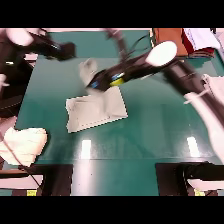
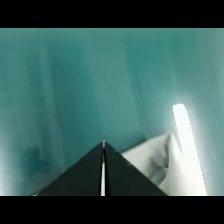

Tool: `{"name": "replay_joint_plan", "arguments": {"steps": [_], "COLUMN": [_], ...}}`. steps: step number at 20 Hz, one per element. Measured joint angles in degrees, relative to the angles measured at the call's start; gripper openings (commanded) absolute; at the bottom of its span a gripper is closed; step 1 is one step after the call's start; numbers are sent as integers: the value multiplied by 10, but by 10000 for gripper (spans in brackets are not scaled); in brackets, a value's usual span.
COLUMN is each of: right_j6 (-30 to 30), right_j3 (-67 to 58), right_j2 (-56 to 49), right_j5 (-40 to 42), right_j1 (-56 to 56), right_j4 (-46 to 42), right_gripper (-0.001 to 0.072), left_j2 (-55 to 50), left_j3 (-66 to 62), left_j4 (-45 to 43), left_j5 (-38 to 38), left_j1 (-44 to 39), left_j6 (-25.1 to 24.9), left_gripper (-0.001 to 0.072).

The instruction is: Fold the shirts.

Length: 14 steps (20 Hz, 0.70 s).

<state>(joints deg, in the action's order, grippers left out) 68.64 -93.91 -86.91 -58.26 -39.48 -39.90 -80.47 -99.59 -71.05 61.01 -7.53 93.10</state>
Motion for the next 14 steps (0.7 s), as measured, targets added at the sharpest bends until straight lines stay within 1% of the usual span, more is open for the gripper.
{"name": "replay_joint_plan", "arguments": {"steps": [2,5,7,9,10,11,14], "right_j6": [-7,-5,5,17,24,29,40], "right_j3": [-22,-41,-18,31,61,87,159], "right_j2": [-35,-52,-42,-23,-15,-10,-15], "right_j5": [21,23,15,3,-4,-12,-39], "right_j1": [-45,-57,-29,26,64,100,209], "right_j4": [-5,-47,-85,-109,-118,-124,-121], "right_gripper": [384,384,384,391,463,630,631], "left_j2": [34,60,68,71,73,73,68], "left_j3": [-3,-4,-5,-4,-3,-2,1], "left_j4": [-17,-30,-33,-35,-35,-35,-36], "left_j5": [7,19,23,24,22,20,17], "left_j1": [26,41,39,29,23,16,-7], "left_j6": [0,-3,-4,-6,-7,-9,-15], "left_gripper": [21,21,21,21,20,21,21]}}
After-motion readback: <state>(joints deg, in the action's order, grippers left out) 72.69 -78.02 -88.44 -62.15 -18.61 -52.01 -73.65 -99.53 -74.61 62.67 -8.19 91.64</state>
